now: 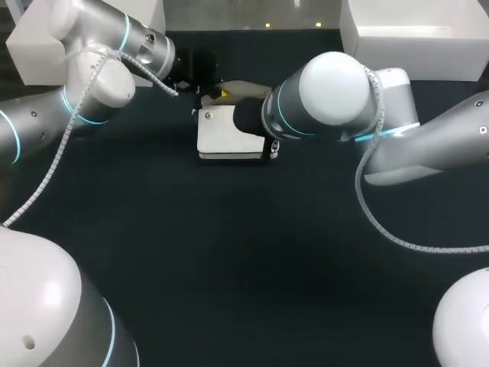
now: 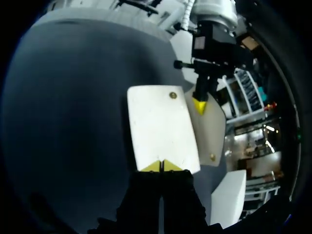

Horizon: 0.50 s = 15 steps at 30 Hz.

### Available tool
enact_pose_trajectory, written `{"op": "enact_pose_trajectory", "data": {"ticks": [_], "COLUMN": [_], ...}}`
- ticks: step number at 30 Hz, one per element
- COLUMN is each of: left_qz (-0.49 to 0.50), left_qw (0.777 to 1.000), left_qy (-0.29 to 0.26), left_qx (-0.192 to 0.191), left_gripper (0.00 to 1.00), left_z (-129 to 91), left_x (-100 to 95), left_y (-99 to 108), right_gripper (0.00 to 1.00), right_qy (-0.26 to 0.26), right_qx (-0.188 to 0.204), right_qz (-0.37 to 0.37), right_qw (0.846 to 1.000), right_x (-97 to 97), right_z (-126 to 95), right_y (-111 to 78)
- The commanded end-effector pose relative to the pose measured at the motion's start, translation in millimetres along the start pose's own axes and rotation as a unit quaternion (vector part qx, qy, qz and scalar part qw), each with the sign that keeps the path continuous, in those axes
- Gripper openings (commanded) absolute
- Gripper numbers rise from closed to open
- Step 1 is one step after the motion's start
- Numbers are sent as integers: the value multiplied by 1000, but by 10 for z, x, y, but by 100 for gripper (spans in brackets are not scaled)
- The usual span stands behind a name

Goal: Pick up the bag, open it, inspect its contents, close it, and place it on the opposite side

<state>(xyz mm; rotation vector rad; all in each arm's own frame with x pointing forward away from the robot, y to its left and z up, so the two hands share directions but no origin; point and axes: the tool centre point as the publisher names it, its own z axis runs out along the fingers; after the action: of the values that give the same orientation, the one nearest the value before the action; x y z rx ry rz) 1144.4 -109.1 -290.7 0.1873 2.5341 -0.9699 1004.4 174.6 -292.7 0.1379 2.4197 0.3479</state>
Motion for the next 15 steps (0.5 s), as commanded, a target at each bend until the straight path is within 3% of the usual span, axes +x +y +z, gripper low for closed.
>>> {"op": "enact_pose_trajectory", "data": {"ticks": [1, 10, 15], "left_qz": [0, 9, 23], "left_qw": [1000, 1000, 1000], "left_qy": [-1, 2, 5], "left_qx": [0, 7, 12], "left_gripper": [0, 0, 0], "left_z": [9, 29, 84], "left_x": [-1, -6, -25], "left_y": [-2, -2, 82], "right_gripper": [0, 0, 0], "right_qy": [-1, -1, -20], "right_qx": [-7, -7, 28], "right_qz": [-1, -1, -49], "right_qw": [1000, 1000, 998], "right_x": [0, 0, 198], "right_z": [12, 12, 71], "right_y": [-31, -31, 32]}}
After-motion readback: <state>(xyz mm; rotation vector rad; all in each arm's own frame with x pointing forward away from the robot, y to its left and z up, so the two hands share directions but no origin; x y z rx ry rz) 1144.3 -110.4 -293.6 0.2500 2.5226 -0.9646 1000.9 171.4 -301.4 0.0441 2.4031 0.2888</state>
